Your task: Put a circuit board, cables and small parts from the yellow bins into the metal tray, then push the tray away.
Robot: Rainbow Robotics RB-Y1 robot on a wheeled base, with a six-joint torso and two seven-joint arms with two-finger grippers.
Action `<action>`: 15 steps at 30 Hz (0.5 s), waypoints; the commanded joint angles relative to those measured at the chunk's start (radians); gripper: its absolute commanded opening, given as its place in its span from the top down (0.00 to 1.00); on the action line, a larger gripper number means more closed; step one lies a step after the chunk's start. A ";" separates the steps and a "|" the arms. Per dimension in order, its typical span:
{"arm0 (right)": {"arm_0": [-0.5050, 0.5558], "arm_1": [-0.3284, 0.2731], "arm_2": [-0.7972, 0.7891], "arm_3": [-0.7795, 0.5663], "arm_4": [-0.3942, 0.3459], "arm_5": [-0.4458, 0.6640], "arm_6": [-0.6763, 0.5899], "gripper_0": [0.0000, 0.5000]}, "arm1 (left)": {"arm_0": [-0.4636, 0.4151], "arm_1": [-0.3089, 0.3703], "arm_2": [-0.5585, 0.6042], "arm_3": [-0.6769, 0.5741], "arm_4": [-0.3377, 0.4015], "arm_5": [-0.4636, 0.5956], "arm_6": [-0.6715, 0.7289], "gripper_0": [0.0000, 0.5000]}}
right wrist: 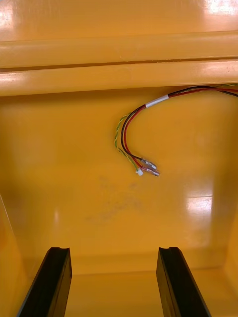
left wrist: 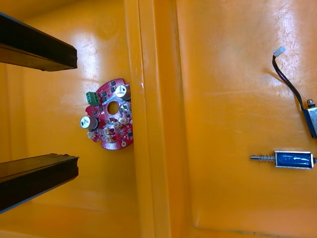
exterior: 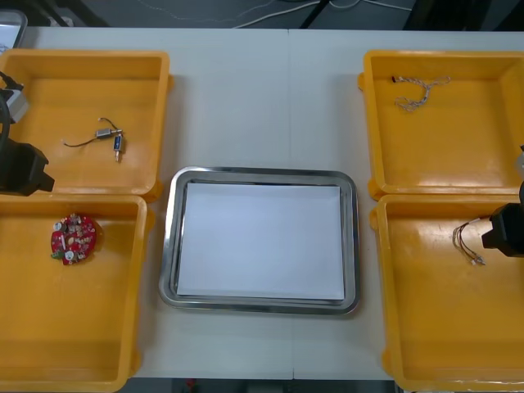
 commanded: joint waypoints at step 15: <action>0.014 -0.007 -0.033 -0.005 0.007 -0.008 0.010 0.00 | 0.015 0.045 0.029 -0.028 -0.009 -0.003 -0.067 0.02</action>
